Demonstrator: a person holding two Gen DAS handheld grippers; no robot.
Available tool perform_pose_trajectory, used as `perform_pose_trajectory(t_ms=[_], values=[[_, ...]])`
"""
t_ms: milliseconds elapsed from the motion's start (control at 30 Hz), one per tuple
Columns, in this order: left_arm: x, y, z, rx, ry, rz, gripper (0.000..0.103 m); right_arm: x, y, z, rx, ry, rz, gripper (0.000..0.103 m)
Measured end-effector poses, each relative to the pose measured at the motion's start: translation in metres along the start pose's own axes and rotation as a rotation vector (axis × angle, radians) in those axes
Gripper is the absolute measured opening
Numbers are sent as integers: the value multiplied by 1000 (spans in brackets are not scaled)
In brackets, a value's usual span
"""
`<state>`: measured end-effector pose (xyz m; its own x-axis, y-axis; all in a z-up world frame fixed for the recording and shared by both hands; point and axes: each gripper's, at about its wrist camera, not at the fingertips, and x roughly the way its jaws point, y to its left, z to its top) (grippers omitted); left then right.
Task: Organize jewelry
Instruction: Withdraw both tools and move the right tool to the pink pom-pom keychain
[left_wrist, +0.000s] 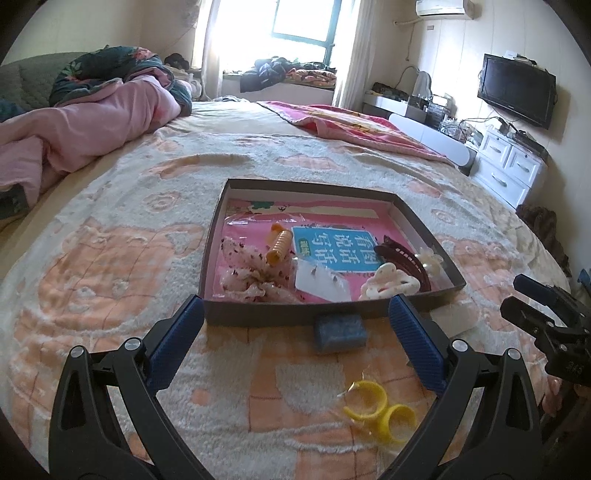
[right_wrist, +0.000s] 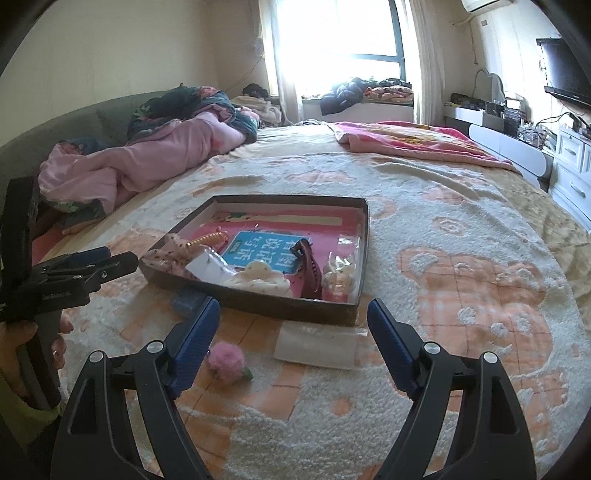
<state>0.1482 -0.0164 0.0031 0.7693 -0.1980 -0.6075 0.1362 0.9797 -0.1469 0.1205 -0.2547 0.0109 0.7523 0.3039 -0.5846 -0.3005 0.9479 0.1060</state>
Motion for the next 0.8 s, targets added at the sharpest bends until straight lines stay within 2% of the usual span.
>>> perform_pose_trajectory(t_ms=[600, 800], values=[[-10, -3, -33, 49, 45, -19, 91, 4, 19, -14, -48, 63, 81, 79], [-8, -9, -46, 81, 83, -46, 91, 12, 20, -19, -61, 106, 118, 73]])
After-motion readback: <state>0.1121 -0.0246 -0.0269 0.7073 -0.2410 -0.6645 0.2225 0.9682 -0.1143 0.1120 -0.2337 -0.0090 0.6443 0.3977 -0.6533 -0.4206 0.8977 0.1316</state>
